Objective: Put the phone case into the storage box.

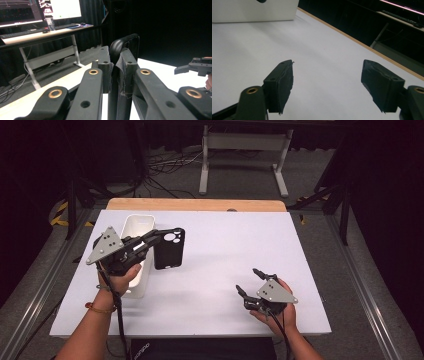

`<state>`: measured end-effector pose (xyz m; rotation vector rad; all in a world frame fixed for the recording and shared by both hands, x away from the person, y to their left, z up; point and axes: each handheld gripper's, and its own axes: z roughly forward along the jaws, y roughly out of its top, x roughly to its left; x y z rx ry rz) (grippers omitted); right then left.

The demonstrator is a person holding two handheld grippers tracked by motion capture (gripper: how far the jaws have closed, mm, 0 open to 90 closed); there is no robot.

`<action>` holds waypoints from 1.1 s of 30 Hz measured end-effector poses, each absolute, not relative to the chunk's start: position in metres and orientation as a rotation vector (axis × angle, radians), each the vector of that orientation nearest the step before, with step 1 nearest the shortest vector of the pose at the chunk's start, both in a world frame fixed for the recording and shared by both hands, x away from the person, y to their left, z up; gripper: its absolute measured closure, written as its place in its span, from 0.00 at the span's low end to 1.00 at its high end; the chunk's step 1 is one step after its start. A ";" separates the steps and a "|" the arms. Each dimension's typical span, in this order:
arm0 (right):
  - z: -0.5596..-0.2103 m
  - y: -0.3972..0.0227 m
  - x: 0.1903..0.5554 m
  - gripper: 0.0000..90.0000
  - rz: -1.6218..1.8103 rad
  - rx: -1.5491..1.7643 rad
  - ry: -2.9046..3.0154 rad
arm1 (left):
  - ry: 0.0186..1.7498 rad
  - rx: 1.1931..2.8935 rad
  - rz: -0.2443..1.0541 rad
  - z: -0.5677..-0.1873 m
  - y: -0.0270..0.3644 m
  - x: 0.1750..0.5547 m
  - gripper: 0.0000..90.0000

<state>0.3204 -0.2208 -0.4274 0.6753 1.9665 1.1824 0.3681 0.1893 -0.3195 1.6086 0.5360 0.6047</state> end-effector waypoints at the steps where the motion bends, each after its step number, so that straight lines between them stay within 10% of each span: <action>1: -0.428 -0.222 0.321 0.28 1.191 0.689 1.961 | 0.538 1.599 0.609 -0.319 0.190 0.368 0.92; 33: -0.441 -0.213 0.324 0.29 1.121 0.707 1.929 | 0.650 1.554 0.703 -0.301 0.275 0.417 0.92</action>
